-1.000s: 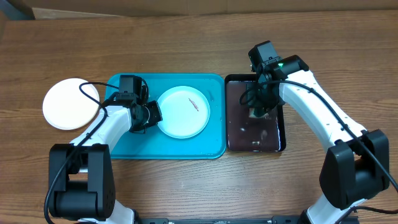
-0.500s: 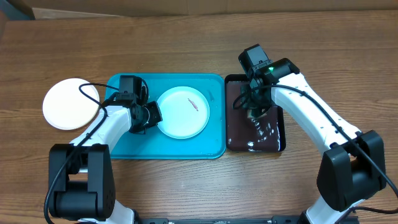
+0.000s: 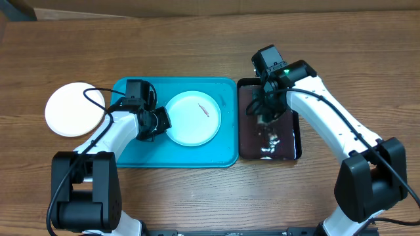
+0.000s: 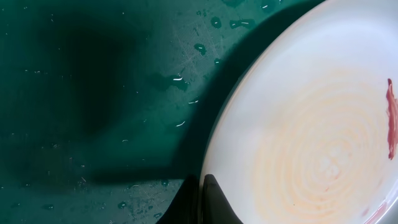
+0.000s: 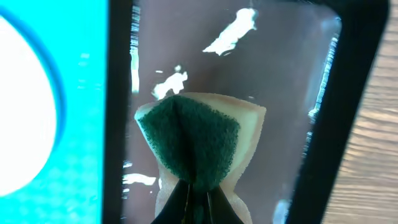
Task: Clean dirty plates on tray and stack at the side
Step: 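Swing the sponge over and scrub the white plate held by left gripper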
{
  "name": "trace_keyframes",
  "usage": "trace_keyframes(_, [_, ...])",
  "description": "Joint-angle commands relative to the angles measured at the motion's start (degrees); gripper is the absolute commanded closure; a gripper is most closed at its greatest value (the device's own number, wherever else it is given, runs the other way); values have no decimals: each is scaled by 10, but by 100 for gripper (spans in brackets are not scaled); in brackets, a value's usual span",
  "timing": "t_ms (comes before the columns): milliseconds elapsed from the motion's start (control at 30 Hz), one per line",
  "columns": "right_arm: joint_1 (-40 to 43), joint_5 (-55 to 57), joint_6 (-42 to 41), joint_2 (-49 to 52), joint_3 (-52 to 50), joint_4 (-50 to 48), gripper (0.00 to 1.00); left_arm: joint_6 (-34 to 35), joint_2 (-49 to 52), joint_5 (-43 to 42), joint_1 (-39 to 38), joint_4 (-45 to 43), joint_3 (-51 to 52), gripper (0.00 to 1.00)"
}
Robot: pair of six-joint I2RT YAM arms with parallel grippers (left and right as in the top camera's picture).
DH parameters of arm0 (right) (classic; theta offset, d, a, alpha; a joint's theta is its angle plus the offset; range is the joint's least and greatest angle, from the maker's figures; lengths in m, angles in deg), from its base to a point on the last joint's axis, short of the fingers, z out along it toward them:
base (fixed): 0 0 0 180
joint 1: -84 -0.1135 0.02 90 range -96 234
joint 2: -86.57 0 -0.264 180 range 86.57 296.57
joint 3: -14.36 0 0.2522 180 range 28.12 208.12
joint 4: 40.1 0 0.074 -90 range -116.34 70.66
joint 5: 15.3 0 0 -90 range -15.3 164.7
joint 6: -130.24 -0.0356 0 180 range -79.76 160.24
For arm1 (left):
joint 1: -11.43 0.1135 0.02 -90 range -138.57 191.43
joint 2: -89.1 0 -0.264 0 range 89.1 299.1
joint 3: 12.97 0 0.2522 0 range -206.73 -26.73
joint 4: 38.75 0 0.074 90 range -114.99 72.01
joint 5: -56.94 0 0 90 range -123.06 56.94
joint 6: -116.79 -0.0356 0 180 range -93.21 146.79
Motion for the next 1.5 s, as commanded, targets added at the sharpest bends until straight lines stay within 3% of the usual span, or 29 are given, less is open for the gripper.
trace_keyframes(0, [-3, -76, 9, -9, 60, 2, 96, 4, 6, 10, -2, 6, 9, 96])
trace_keyframes(200, [-40, -157, 11, -9, 104, -25, 96, 4, 6, 10, -2, 5, 9, 96])
trace_keyframes(333, [-97, -145, 11, -3, 103, -73, 96, 4, 6, 10, -2, 4, 9, 96])
trace_keyframes(433, [-146, -84, 12, 9, 103, -95, 96, 4, 6, 10, -2, 4, 9, 96])
trace_keyframes(667, [-227, 169, 104, 81, 98, -150, 96, 4, 6, 10, -2, 4, 9, 96])
trace_keyframes(1000, [-223, 211, 143, 175, 98, -201, 96, 4, 6, 10, -2, 4, 9, 96])
trace_keyframes(1467, [-200, 138, 134, 231, 88, -229, 96, 4, 6, 10, -2, 5, 9, 96])
